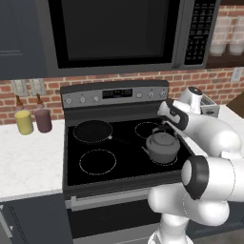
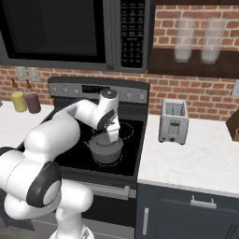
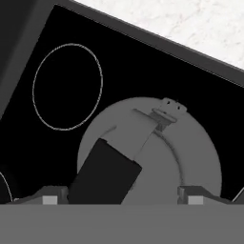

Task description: Pick the kettle from the counter and place it on a stove burner. Then turn the burner on.

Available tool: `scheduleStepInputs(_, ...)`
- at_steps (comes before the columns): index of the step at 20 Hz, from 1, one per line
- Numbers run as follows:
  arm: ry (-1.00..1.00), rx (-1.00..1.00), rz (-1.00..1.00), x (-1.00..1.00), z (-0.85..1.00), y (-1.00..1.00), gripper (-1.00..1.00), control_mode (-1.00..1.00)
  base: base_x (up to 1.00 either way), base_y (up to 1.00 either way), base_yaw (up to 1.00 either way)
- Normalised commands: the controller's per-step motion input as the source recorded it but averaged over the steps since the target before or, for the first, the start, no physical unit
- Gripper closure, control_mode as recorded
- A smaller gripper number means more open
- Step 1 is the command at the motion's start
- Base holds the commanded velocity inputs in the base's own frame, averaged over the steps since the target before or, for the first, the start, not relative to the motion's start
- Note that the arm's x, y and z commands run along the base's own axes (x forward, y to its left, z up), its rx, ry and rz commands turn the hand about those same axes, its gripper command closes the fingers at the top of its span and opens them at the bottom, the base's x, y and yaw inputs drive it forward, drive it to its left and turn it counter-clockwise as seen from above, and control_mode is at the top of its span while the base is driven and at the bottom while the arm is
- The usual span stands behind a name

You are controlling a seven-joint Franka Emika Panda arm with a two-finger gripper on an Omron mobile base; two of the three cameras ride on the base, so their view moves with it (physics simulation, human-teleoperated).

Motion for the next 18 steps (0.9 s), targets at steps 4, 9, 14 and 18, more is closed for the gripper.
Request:
scheduleStepInputs(4,-0.15,0.02,0.0,0.03,0.52,-0.04,-1.0,-1.0,0.0,0.0,0.0)
scheduleStepInputs(9,-0.2,0.02,0.0,0.17,0.57,-0.14,-1.0,-1.0,0.0,0.0,0.0)
scheduleStepInputs(14,-0.32,0.0,0.0,0.17,0.28,-0.56,-1.0,-1.0,0.0,0.0,0.0)
scheduleStepInputs(18,-0.36,0.0,0.0,0.19,0.17,-0.73,-1.0,-1.0,0.0,0.0,0.0)
